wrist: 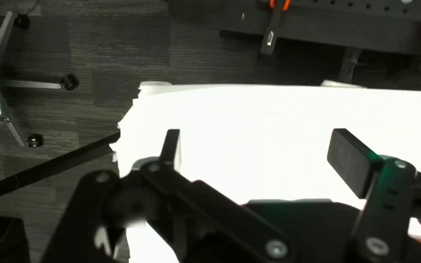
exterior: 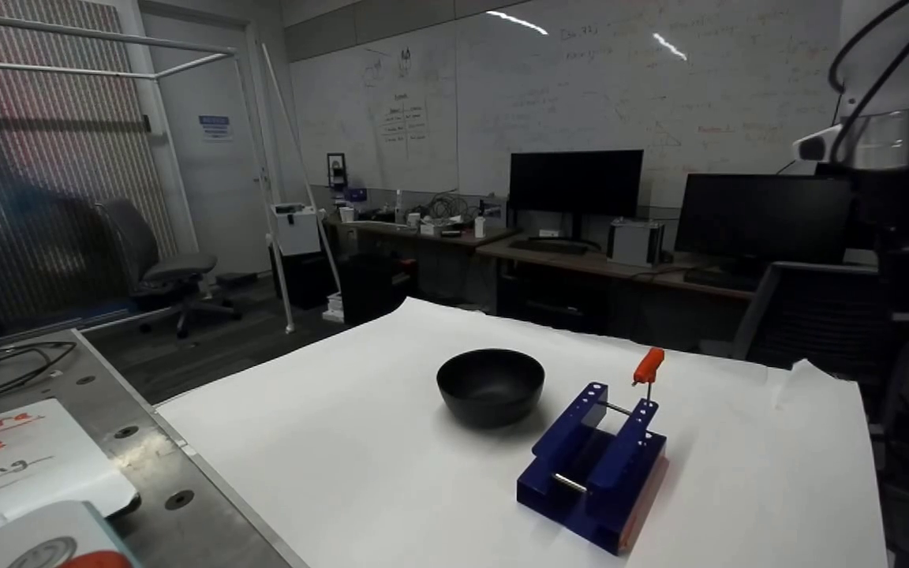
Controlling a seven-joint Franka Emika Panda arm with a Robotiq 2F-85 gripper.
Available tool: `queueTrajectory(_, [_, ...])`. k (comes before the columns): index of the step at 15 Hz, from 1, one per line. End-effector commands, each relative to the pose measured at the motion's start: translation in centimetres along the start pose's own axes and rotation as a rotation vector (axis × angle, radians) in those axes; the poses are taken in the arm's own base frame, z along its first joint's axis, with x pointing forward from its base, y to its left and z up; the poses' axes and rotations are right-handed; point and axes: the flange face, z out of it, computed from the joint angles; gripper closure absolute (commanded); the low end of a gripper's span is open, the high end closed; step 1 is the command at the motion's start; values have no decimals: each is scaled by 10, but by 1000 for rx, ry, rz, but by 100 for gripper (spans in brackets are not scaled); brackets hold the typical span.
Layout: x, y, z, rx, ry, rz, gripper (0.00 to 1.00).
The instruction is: Put the orange object in the bowl
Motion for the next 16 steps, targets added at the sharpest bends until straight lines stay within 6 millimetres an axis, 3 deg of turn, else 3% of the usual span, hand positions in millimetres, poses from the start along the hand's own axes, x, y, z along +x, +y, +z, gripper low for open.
queueTrajectory(1, [70, -34, -3, -23, 17, 157, 0])
queueTrajectory(5, [123, -59, -10, 8, 60, 364, 0])
queueTrajectory(9, [162, -69, -13, 82, 135, 549, 0])
queueTrajectory(13, [184, -73, -12, 130, 264, 714, 0])
queueTrajectory(16, [190, -77, 0, 119, 281, 779, 0])
